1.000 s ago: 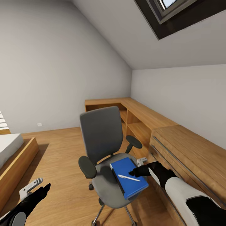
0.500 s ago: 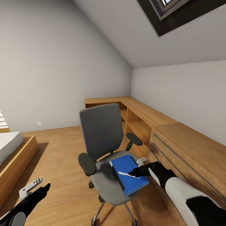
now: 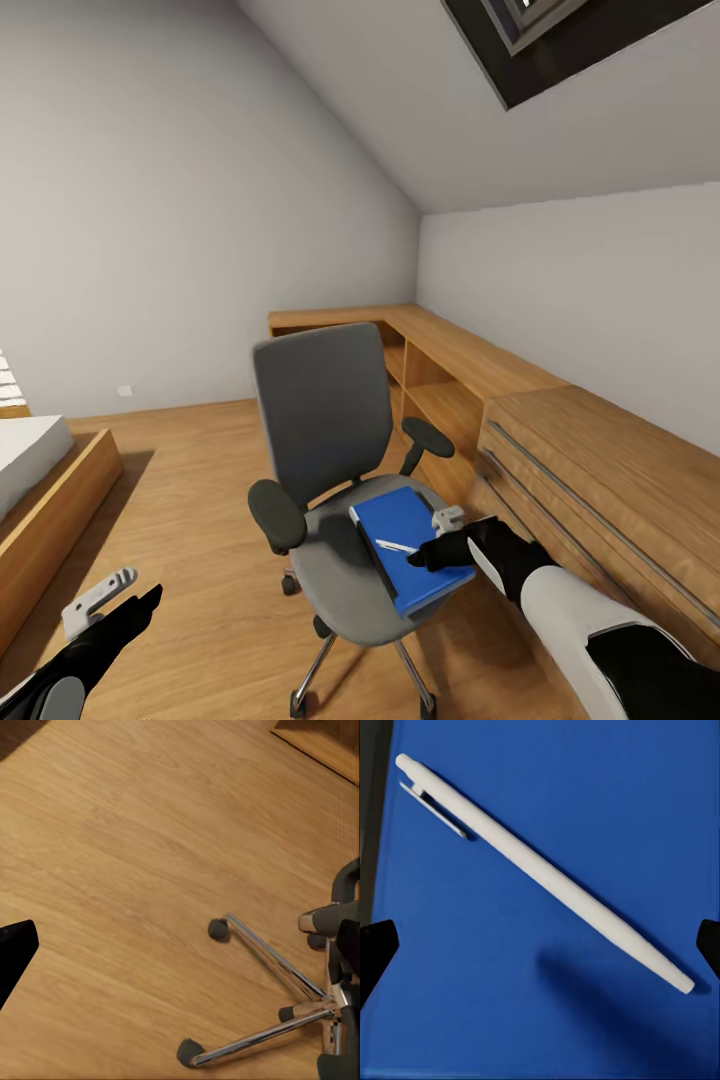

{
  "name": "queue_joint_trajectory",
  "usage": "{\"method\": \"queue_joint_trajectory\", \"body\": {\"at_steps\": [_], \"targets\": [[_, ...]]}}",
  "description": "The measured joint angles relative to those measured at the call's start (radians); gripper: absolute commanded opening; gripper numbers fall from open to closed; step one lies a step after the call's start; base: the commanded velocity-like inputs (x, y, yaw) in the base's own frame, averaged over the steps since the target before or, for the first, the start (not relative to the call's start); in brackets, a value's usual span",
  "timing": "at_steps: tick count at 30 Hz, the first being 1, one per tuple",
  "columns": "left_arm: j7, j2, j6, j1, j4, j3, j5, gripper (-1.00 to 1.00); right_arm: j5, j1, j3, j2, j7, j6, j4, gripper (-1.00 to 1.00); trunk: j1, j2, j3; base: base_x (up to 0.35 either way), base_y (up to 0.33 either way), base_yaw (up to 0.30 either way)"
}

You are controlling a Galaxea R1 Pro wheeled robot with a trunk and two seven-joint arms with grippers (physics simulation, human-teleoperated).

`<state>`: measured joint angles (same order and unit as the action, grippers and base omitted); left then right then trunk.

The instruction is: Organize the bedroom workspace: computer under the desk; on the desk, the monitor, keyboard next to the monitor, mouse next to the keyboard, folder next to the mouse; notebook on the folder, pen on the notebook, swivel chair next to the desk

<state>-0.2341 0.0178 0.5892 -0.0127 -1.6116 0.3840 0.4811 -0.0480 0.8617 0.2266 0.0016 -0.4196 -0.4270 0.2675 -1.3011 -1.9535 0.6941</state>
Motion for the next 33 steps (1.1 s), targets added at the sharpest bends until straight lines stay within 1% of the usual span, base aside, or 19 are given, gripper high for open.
{"method": "queue_joint_trajectory", "body": {"at_steps": [2,4,11,33], "targets": [[0.0,0.002,0.0,0.0,-0.001,0.0,0.0,1.0,-0.008,0.0,0.01,0.011,-0.001,-0.012,0.001,1.0,0.0,0.0,0.0,0.0,0.0,0.0],[0.0,0.004,0.0,0.0,-0.003,0.0,0.0,1.0,-0.009,0.0,0.021,0.014,-0.006,-0.017,0.002,1.0,0.0,0.0,0.0,0.0,0.0,0.0],[0.001,0.021,0.0,0.0,-0.005,0.0,-0.001,1.0,-0.022,0.0,0.003,0.013,-0.014,-0.018,0.004,1.0,0.0,0.0,0.0,0.0,0.0,0.0],[0.001,0.022,0.001,0.001,-0.004,0.001,-0.003,1.0,-0.024,0.0,0.001,0.013,-0.016,-0.018,0.004,1.0,0.0,0.0,0.0,0.0,0.0,0.0]]}}
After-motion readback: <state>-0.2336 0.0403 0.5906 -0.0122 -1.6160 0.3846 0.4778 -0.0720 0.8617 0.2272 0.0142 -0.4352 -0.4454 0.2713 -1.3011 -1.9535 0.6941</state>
